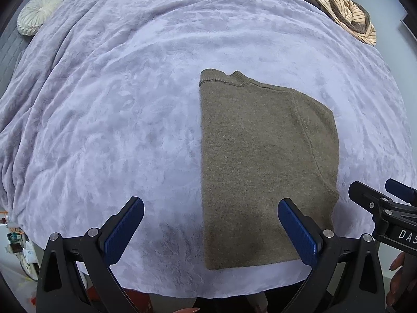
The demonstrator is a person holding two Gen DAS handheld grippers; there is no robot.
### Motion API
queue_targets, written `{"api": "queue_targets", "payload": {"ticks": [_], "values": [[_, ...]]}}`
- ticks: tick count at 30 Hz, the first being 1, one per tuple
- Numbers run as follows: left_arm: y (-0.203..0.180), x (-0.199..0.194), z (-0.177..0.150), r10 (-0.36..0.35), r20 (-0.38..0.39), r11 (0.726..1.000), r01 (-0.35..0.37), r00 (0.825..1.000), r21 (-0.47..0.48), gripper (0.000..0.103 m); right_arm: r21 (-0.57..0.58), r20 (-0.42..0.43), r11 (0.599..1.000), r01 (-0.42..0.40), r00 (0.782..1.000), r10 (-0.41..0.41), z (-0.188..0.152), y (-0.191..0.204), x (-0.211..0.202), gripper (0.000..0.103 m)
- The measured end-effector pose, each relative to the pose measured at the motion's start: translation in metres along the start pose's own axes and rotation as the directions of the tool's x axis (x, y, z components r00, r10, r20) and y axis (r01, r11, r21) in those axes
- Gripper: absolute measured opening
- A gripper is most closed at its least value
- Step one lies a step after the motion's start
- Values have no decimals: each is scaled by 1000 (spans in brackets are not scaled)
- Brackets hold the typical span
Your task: Fold small clothes
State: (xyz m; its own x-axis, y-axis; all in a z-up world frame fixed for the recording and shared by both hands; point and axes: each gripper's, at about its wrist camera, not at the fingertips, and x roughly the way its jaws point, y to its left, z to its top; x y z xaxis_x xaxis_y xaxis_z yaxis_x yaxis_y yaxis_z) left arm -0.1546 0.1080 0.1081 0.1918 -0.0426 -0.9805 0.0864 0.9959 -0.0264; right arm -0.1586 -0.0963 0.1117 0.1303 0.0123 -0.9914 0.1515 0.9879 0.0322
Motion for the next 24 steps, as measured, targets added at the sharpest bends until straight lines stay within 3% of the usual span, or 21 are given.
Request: {"api": "queue_targets", "payload": {"ticks": [24], "values": [[-1, -2, 2, 11, 10, 1000, -11, 1000, 19, 103, -2, 4, 1000, 9, 1000, -9, 3, 0, -2, 102]]}}
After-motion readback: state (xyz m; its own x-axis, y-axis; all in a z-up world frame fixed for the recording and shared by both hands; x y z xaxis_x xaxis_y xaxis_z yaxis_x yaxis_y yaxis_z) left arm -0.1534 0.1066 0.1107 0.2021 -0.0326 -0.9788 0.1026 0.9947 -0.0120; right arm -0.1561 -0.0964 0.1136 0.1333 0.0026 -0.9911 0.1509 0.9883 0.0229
